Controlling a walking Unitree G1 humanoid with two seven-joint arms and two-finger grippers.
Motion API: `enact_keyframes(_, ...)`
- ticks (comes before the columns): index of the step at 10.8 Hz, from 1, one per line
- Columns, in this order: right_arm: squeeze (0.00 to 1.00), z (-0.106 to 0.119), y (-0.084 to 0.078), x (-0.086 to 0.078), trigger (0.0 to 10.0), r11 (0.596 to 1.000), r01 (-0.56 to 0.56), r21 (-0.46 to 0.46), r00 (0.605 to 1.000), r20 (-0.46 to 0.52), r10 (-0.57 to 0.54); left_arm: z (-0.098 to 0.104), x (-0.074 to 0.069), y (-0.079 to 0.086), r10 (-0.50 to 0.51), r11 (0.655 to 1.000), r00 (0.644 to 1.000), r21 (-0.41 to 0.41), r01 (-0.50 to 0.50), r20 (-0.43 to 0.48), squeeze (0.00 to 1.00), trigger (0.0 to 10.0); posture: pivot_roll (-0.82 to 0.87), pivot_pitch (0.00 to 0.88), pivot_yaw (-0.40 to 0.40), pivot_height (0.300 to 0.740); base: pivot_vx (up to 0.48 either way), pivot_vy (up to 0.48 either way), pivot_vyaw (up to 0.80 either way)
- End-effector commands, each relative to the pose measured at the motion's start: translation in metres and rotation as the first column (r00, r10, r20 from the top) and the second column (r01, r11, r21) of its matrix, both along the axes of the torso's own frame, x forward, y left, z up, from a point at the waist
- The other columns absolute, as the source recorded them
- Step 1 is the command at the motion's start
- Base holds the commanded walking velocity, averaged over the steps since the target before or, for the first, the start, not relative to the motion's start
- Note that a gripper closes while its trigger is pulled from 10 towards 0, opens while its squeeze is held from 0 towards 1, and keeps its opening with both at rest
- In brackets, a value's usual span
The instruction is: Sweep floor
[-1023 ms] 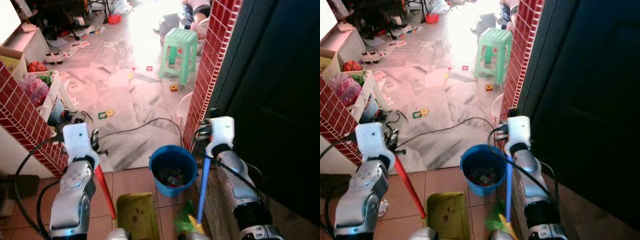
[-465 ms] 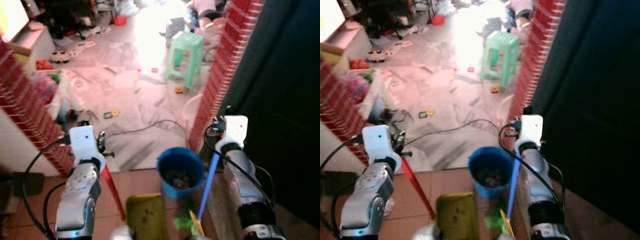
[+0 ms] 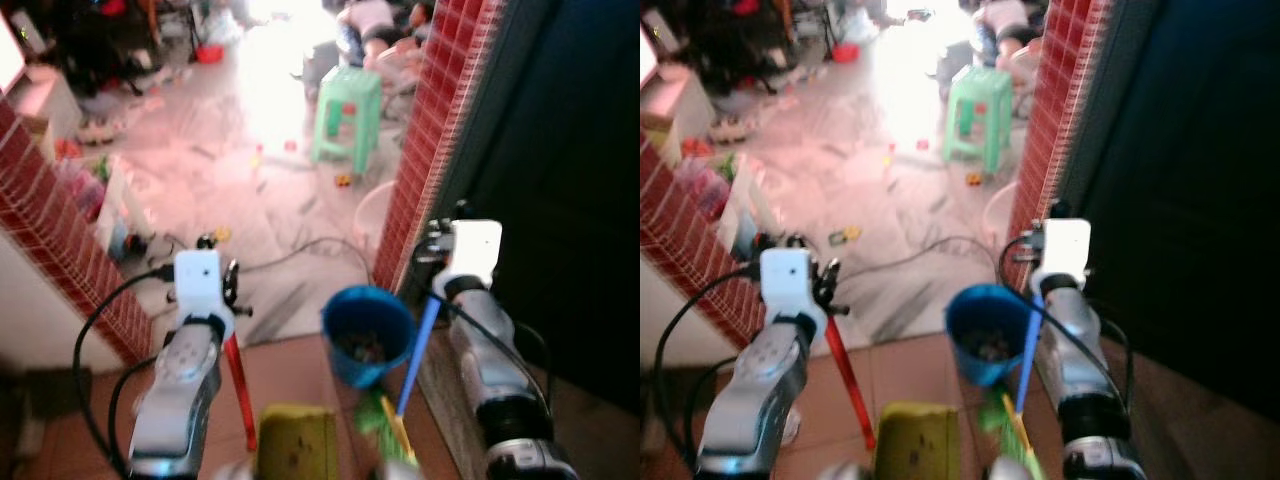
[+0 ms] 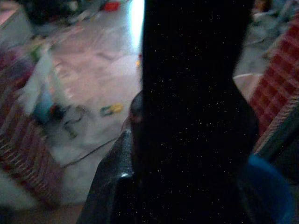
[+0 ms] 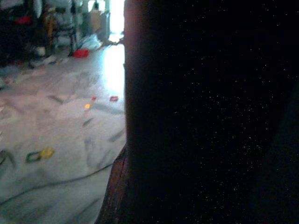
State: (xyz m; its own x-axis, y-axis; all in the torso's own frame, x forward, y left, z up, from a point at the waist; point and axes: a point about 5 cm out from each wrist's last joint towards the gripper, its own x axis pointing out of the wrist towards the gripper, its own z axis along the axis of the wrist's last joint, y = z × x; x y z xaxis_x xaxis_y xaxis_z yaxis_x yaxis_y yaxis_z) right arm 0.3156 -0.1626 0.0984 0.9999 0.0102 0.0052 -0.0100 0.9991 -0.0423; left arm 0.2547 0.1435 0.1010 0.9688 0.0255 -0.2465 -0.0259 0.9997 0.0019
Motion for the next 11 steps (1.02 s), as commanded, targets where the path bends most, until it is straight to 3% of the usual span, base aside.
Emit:
enact_keyframes(1,0.0,0.008,0.009,0.004,10.0,0.999,-0.026,0.021,0.999,0.035,0.026,0.01,0.004,0.004,0.013,1.0,0.999,0.019,-0.014,0.045,0.0,10.0,-0.05,0.0,0.01,0.74,0.0,0.48,0.0)
enact_keyframes(4,0.0,0.007,0.008,0.003,10.0,1.0,-0.019,0.018,0.999,0.037,0.018,0.015,0.006,0.001,-0.002,1.0,0.996,0.017,0.0,0.085,0.0,10.0,-0.04,0.0,0.014,0.74,0.0,0.436,0.0)
enact_keyframes(5,0.0,0.012,0.009,0.005,10.0,1.0,-0.025,0.004,0.998,0.066,0.025,0.021,0.007,0.0,0.0,0.999,0.993,0.035,-0.004,0.122,0.0,10.0,-0.04,0.0,0.014,0.74,0.0,0.0,0.0)
enact_keyframes(11,0.0,0.019,0.009,0.01,10.0,0.997,-0.037,-0.063,0.994,0.099,0.044,0.035,0.011,0.002,0.03,0.997,0.976,0.069,-0.045,0.215,0.0,10.0,-0.04,0.0,0.011,0.74,0.0,0.0,0.79)
